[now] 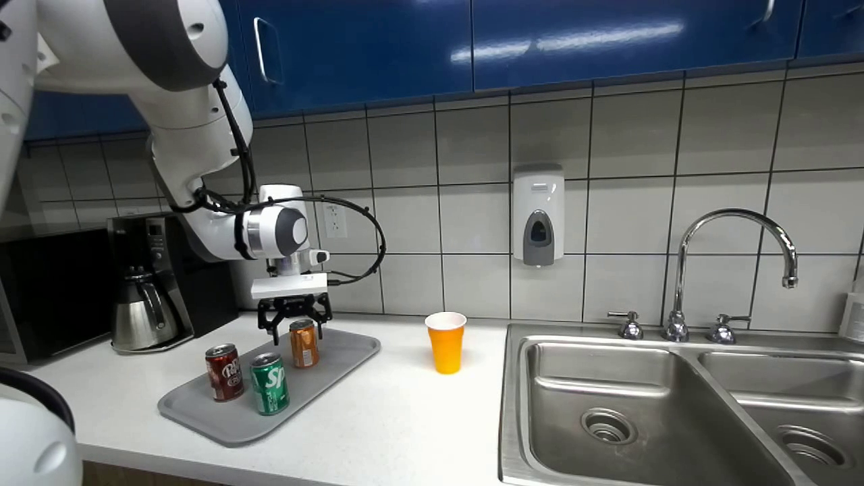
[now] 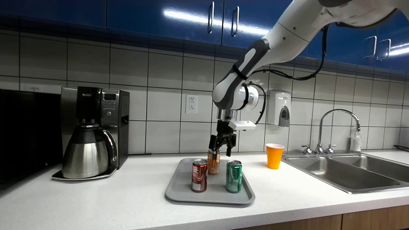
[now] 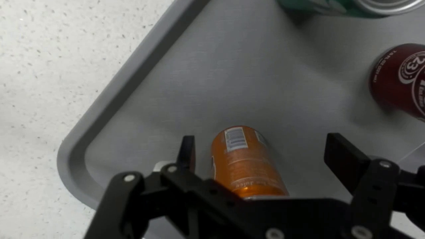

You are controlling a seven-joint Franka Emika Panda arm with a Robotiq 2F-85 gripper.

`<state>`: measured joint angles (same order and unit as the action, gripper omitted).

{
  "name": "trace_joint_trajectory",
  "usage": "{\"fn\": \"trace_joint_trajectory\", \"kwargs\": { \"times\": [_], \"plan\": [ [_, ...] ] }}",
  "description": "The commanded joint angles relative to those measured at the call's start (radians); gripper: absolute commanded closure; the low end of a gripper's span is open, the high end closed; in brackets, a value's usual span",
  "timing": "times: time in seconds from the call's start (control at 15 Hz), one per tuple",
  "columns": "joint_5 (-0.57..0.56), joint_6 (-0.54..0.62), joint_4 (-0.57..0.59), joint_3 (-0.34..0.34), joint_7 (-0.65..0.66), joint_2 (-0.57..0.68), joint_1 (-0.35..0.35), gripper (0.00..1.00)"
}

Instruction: Take the cans off of the tray

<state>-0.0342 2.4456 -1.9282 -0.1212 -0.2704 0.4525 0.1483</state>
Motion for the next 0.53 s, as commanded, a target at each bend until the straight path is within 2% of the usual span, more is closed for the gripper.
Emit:
{"fn": "trace_joint_trajectory", "kwargs": {
  "times": [0.0, 0.47],
  "plan": [
    [-0.049, -0.039, 0.097, 0.003, 0.048, 0.069, 0.016, 0.00],
    [-0.079, -0.039, 0.182, 0.009, 0.072, 0.136, 0.035, 0.00]
  ]
}}
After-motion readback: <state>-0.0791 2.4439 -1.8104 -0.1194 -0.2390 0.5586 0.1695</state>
